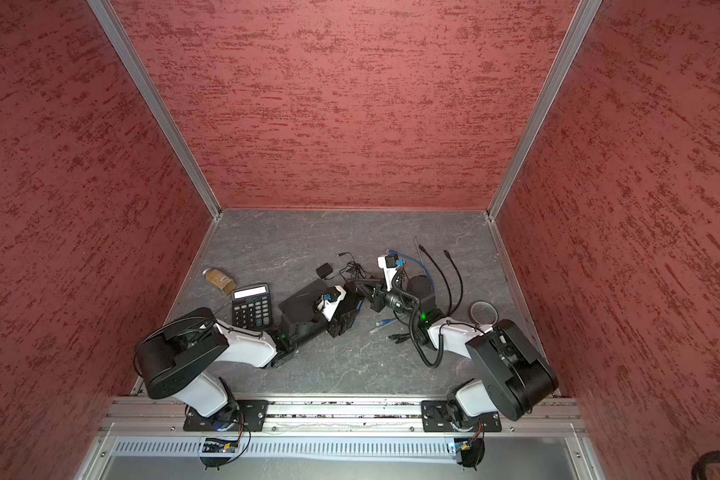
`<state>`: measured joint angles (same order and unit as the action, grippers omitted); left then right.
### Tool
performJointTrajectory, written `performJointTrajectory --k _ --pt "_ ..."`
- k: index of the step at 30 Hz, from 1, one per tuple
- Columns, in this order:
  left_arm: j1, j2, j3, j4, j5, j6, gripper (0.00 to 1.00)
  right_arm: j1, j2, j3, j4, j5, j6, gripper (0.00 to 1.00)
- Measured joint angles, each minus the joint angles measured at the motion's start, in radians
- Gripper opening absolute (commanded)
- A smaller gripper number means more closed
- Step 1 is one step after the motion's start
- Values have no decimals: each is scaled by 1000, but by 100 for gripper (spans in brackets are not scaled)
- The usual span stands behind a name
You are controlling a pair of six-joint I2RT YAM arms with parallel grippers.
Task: Insert the plug into the switch port
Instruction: 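Lower the barrel plug tip onto the port atop the switch box, then push the barrel plug down into the box port with the right gripper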
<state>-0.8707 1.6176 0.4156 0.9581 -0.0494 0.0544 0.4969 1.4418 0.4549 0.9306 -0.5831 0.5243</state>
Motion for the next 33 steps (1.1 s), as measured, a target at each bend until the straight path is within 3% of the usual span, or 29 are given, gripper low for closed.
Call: performJointTrajectory --k 33 --pt "36 -63 9 -77 68 -88 47 26 52 -32 158 45 2 0"
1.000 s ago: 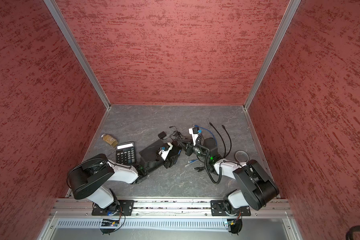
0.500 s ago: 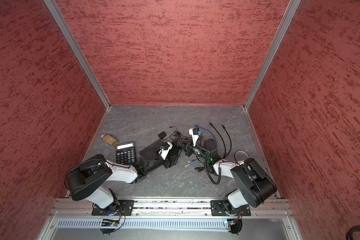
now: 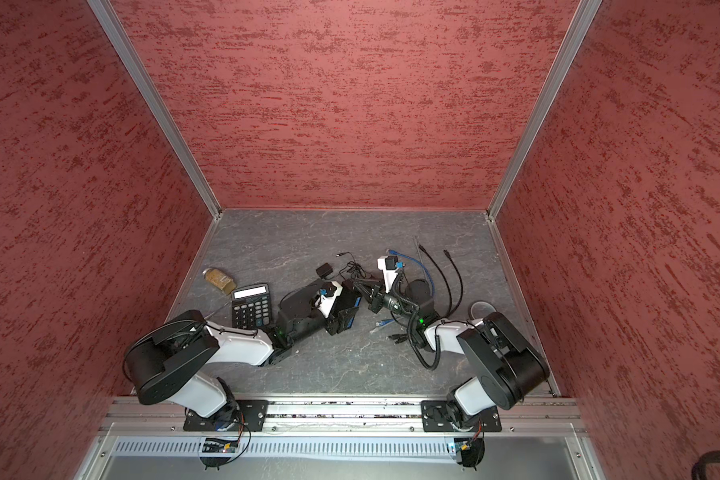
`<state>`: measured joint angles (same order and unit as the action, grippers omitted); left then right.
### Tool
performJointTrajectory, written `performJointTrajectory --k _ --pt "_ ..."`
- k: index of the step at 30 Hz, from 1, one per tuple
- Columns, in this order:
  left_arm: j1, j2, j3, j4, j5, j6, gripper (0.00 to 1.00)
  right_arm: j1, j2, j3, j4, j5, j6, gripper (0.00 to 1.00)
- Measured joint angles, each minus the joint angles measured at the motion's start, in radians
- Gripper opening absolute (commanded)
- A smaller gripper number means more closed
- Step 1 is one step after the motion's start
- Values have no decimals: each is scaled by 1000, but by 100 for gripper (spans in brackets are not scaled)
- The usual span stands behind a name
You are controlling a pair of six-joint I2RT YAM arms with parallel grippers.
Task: Insert the plug into the switch port
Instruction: 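Push the barrel plug down into the box port with the right gripper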
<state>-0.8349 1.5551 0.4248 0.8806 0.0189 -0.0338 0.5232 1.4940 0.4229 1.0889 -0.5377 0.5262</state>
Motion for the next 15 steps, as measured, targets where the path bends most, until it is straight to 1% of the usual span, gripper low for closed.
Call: performJointTrajectory --k 5,15 --pt "2 -24 0 -11 14 -8 47 8 -36 -2 -31 12 -36 0" --pt "6 -24 0 -51 24 -3 46 22 -39 -2 -84 28 -71 0"
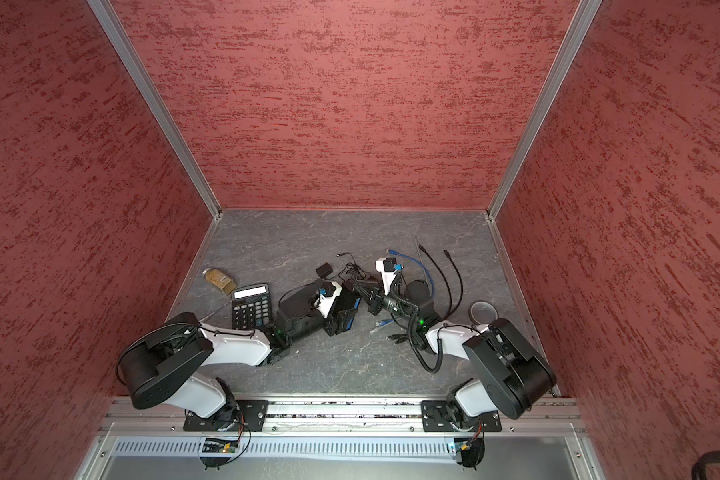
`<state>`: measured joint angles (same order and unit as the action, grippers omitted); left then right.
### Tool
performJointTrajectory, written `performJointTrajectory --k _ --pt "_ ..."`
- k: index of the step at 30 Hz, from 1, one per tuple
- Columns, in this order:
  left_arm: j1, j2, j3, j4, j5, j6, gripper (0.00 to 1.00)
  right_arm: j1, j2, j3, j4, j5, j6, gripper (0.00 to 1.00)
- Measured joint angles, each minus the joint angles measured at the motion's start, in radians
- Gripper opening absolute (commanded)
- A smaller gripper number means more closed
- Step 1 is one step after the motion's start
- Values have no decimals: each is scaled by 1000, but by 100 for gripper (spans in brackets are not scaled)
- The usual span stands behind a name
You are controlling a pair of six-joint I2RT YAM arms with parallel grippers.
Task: Insert the plug into the switch port
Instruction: 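Push the barrel plug down into the box port with the right gripper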
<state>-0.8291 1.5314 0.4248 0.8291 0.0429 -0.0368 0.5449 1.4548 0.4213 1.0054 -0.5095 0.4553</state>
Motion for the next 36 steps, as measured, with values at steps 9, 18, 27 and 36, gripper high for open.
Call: performJointTrajectory --k 9,18,27,36 --pt "25 -11 2 -3 33 4 43 12 -40 -2 -51 31 -32 0" --pt "41 -34 28 -76 66 35 43 16 -42 10 -65 39 -46 0" --pt "45 -45 30 -107 52 74 42 20 -38 24 -102 38 -60 0" --pt "54 -45 30 -111 33 106 42 21 21 37 -59 34 -42 0"
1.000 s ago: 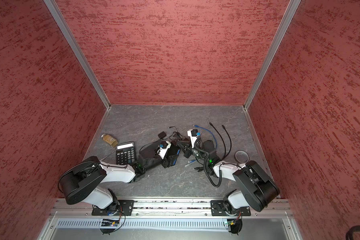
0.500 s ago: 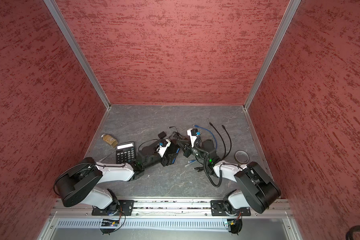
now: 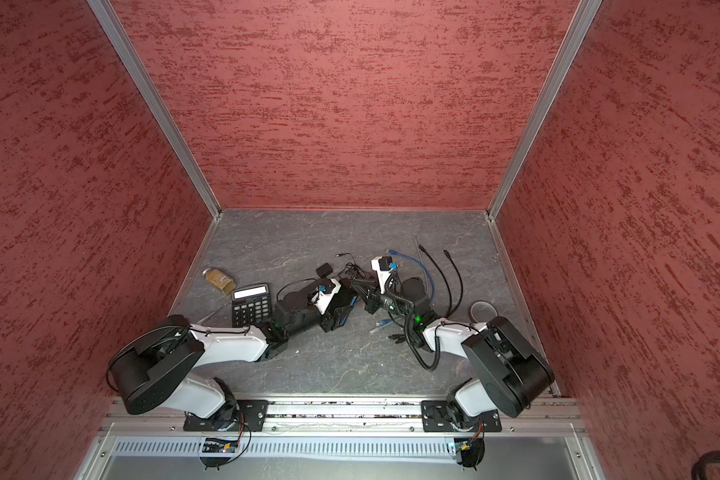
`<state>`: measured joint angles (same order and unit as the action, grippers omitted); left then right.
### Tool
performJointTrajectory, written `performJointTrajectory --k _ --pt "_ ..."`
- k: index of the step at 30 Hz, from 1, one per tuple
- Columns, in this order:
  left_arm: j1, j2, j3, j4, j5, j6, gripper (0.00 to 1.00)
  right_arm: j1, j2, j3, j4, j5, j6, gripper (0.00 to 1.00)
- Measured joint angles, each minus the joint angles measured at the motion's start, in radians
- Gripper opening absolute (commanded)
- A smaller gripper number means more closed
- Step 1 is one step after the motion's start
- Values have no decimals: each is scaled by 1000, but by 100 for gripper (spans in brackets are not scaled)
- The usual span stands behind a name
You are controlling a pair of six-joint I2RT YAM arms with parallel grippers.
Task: Insert the plug into the switch port
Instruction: 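Push the barrel plug down into the box port with the right gripper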
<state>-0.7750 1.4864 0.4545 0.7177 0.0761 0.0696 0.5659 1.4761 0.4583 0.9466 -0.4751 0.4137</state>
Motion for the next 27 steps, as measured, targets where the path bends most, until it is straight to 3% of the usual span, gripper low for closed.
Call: performJointTrajectory --k 27 --pt "21 0 26 22 -9 78 41 -1 42 28 74 11 31 0"
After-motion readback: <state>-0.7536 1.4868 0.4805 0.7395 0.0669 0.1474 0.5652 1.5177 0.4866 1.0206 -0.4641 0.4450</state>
